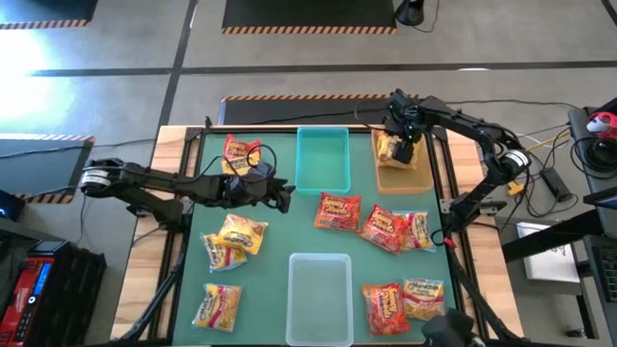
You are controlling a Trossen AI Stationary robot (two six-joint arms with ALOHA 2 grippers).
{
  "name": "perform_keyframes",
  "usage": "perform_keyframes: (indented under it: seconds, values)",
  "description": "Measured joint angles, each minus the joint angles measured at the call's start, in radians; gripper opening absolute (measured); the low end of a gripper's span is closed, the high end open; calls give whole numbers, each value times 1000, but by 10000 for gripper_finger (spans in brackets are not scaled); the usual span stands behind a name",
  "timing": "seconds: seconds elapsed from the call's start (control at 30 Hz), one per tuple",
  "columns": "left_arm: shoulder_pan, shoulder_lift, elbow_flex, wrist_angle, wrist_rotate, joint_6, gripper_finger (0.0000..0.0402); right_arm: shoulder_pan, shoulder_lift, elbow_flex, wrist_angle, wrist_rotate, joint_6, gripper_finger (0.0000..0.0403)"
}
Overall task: Sort Maruchan noodles
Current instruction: Put the yellow noodle pack into the orange bin, then put the red noodle pack into the green bin
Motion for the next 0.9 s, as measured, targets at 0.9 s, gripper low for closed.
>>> perform_keyframes:
  seconds: [0.9]
  values:
    - [7,0,-25,-12,179,57,168,223,-86,140,-23,-438,568,203]
